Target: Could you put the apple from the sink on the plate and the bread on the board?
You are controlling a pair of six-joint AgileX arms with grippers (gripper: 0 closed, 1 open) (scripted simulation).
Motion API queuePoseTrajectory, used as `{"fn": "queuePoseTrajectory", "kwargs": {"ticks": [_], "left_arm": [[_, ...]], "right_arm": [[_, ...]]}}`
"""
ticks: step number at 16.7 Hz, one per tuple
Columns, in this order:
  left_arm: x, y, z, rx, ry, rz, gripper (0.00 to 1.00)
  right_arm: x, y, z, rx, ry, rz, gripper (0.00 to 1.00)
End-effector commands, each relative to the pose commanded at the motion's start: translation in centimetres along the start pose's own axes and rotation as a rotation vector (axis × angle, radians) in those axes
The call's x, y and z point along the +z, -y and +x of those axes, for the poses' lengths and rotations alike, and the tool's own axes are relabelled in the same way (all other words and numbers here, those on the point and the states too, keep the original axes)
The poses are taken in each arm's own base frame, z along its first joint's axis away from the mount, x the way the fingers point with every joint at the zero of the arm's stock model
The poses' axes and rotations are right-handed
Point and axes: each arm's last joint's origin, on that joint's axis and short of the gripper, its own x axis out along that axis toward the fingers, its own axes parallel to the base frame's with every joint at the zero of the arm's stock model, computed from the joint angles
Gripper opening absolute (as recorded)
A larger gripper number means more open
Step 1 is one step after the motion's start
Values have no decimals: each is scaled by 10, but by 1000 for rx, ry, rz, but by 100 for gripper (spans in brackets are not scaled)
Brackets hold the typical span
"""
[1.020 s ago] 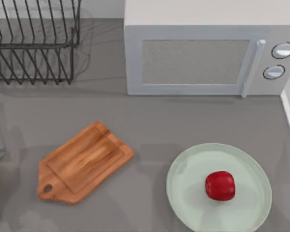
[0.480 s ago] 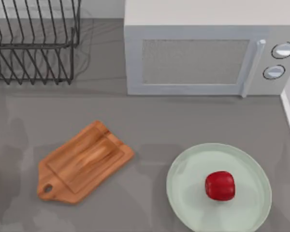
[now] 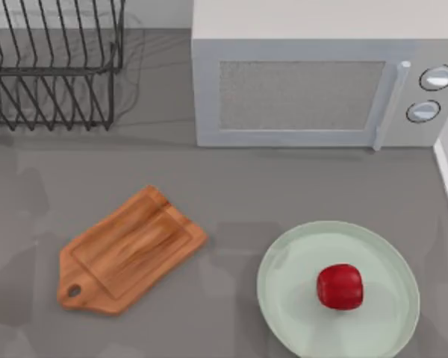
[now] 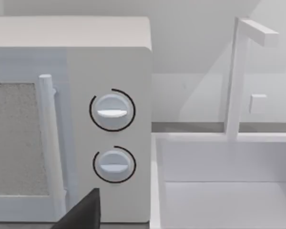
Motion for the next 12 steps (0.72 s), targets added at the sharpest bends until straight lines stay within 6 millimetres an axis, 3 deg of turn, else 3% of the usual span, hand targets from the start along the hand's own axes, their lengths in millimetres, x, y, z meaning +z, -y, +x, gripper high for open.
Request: {"fn": "queuePoseTrajectory", "kwargs": {"ticks": [6, 12], "left_arm": [[7, -2, 3, -6, -2, -41, 0], [52, -4, 10, -22, -14, -275, 0]], "right_arm": [[0, 0, 0, 0, 0, 0, 100], [0, 0, 0, 0, 0, 0, 100]]}}
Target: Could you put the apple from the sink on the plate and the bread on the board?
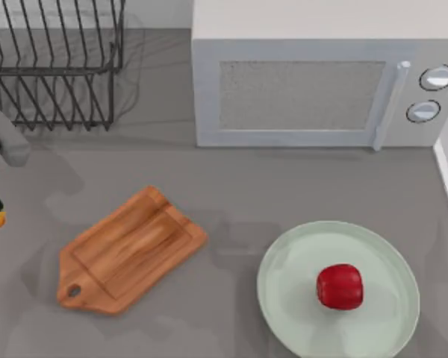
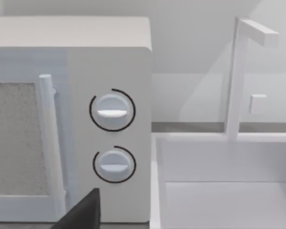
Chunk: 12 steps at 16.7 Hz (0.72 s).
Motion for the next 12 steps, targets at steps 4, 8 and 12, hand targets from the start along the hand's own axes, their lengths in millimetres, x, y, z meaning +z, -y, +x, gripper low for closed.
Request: {"fn": "queuePoseTrajectory", "kwargs": {"ticks": [4, 8, 12], "left_arm": [[39, 21, 10, -13, -21, -249, 0], [76, 51, 19, -10, -35, -535, 0], [103, 81, 22, 4, -15, -745, 0]], "right_arm": [[0, 0, 0, 0, 0, 0, 100], [0, 0, 0, 0, 0, 0, 100], [0, 0, 0, 0, 0, 0, 100]]}}
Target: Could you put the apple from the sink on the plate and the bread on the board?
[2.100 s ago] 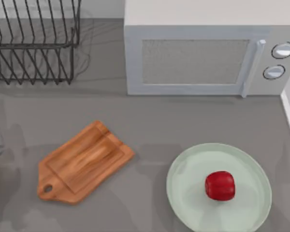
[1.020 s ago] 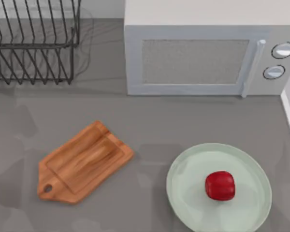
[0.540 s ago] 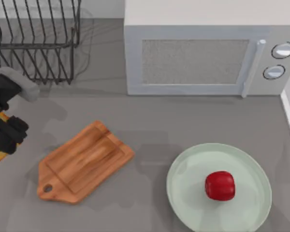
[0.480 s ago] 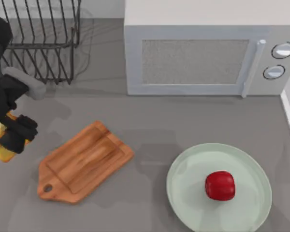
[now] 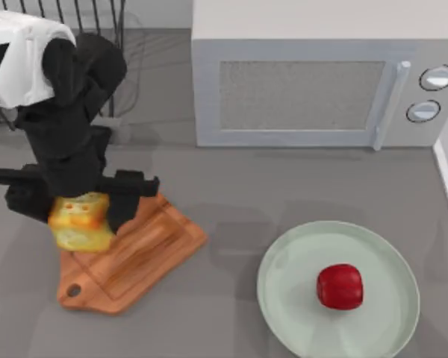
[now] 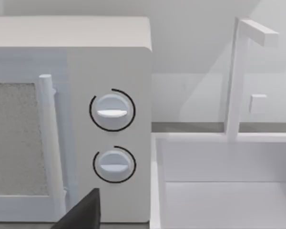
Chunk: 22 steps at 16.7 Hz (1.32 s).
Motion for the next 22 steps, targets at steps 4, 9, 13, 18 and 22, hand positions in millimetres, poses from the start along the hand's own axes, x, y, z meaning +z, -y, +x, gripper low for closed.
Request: {"fn": "queuePoseTrajectory", "kwargs": {"ticks": [4, 9, 13, 18, 22], "left_arm": [[-3, 24, -2, -6, 32, -93, 0], [-4, 27, -2, -8, 37, -103, 0], [-3, 25, 7, -7, 34, -104, 0], [-2, 26, 26, -7, 36, -103, 0], [-2, 27, 42, -8, 39, -103, 0]], "right_arm": [[0, 0, 0, 0, 0, 0, 100], [0, 0, 0, 0, 0, 0, 100], [0, 0, 0, 0, 0, 0, 100], [0, 0, 0, 0, 0, 0, 100], [0, 0, 0, 0, 0, 0, 100]]}}
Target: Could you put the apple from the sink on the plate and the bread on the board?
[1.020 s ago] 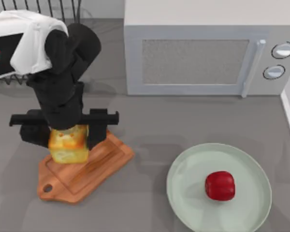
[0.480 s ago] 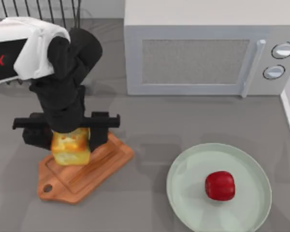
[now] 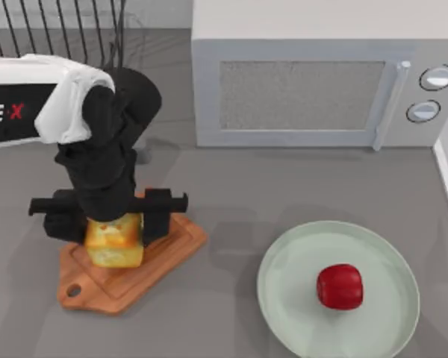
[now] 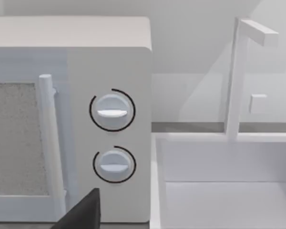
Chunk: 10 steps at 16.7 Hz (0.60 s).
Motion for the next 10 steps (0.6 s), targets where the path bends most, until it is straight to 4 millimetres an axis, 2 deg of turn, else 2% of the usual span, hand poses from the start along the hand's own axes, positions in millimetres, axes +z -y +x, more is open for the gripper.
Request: {"fn": "queuePoseTrajectory", "kwargs": {"ticks": [4, 10], "left_arm": [[0, 0, 1, 1, -2, 0, 0], [0, 0, 1, 1, -2, 0, 45]], "right_arm": [[0, 0, 0, 0, 0, 0, 100], [0, 0, 0, 0, 0, 0, 100]]}}
